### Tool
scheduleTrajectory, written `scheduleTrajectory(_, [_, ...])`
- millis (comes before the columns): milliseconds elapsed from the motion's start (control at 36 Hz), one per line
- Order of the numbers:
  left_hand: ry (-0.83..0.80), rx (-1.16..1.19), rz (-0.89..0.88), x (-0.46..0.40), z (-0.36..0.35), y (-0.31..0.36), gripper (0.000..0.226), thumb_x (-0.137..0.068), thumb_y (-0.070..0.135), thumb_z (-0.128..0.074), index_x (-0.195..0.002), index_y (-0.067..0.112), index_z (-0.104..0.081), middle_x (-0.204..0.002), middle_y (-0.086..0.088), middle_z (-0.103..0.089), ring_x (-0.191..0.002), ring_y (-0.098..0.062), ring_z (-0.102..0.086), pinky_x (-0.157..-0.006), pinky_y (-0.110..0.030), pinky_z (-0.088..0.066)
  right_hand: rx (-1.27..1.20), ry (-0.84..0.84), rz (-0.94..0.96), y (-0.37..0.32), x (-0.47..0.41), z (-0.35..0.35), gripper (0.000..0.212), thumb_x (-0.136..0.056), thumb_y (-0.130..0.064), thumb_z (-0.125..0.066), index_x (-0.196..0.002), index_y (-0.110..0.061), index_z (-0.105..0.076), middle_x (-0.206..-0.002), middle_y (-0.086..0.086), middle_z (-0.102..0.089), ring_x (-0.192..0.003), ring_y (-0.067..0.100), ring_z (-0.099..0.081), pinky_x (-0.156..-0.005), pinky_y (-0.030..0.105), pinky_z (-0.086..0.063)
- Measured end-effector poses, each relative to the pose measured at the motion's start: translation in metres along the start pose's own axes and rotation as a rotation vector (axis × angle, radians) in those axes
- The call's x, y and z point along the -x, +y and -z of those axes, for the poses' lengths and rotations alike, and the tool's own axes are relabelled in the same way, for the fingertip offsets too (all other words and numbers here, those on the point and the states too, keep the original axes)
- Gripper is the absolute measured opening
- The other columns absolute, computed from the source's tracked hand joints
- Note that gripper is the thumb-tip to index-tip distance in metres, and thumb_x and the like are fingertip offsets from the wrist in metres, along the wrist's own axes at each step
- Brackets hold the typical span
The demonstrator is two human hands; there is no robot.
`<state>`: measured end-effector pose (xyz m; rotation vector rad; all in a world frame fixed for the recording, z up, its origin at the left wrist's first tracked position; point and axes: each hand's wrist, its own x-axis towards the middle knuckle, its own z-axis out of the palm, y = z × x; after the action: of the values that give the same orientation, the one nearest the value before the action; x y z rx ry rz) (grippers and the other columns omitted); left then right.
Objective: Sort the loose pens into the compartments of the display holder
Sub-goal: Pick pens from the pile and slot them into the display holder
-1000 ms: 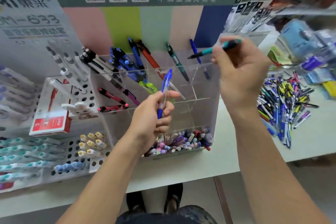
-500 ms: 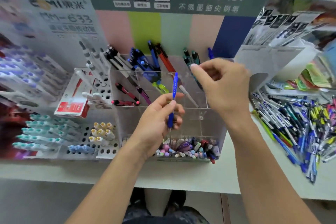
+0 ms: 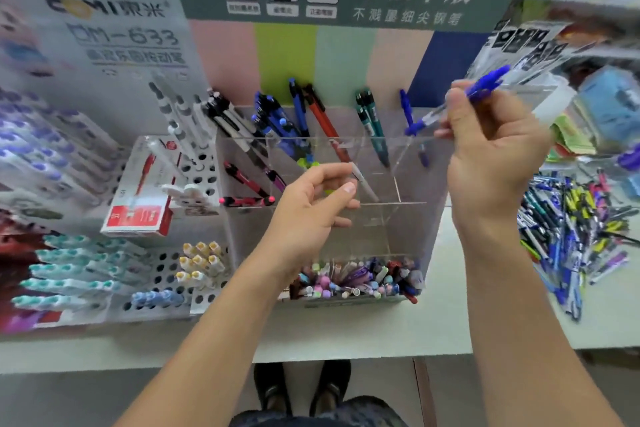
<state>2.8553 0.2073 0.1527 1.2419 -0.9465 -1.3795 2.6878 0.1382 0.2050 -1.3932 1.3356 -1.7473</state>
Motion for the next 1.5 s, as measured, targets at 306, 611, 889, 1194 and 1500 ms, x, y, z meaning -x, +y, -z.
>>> scheduleTrajectory(306, [-0.090, -0.002, 0.016, -0.010, 0.004, 0.013, 0.017, -0.102, 0.016, -0.058, -0.116, 0.019, -0.067, -0.105, -0.001, -0.075, -0.086, -0.010, -0.071, -0.074, -0.023, -0.058, 0.885, -0.424, 0.081, 0.031, -0.056, -0.003, 0.022, -0.088, -0.017, -0.073, -0.071, -0.015, -0.058, -0.059, -0.001, -0.047, -0.061, 0.025, -0.041, -0.048, 0.019, -0.029])
scheduleTrajectory(611, [-0.115, -0.044, 0.032, -0.015, -0.008, 0.009, 0.015, -0.104, 0.018, -0.055, -0.113, 0.021, -0.067, -0.095, 0.005, -0.074, -0.081, -0.007, -0.070, -0.069, -0.022, -0.054, 0.999, -0.458, 0.149, 0.040, -0.047, -0.001, 0.034, -0.099, -0.028, -0.049, -0.090, -0.005, -0.073, -0.087, 0.023, -0.067, -0.080, 0.043, -0.058, -0.070, 0.048, -0.049])
scheduleTrajectory(889, [-0.226, -0.083, 0.087, -0.004, -0.112, -0.023, 0.013, -0.103, 0.017, -0.055, -0.103, 0.022, -0.067, -0.081, 0.006, -0.072, -0.070, -0.006, -0.066, -0.060, -0.018, -0.049, 0.709, -0.179, 0.055, 0.053, -0.013, 0.112, 0.034, -0.097, -0.030, -0.062, -0.070, -0.012, -0.071, -0.056, -0.007, -0.058, -0.056, 0.016, -0.052, -0.058, 0.032, -0.035])
scheduleTrajectory(1194, [-0.212, -0.279, 0.444, 0.013, -0.326, -0.160, 0.017, -0.100, 0.028, -0.061, -0.112, 0.017, -0.063, -0.105, -0.005, -0.070, -0.089, -0.019, -0.070, -0.070, -0.030, -0.054, 0.783, -0.101, -0.498, 0.180, 0.010, 0.363, 0.052, -0.095, -0.037, -0.057, -0.060, 0.002, -0.063, -0.060, 0.018, -0.064, -0.067, 0.034, -0.066, -0.070, 0.045, -0.057])
scheduleTrajectory(1500, [0.076, -0.258, 0.593, -0.011, -0.417, -0.222, 0.048, -0.097, 0.037, -0.065, -0.136, 0.011, -0.052, -0.120, -0.006, -0.059, -0.106, -0.019, -0.063, -0.074, -0.032, -0.058, 0.645, -0.319, -0.633, 0.221, -0.027, 0.449, 0.048, -0.095, -0.029, -0.062, -0.061, 0.005, -0.055, -0.067, 0.024, -0.065, -0.068, 0.040, -0.069, -0.070, 0.047, -0.060])
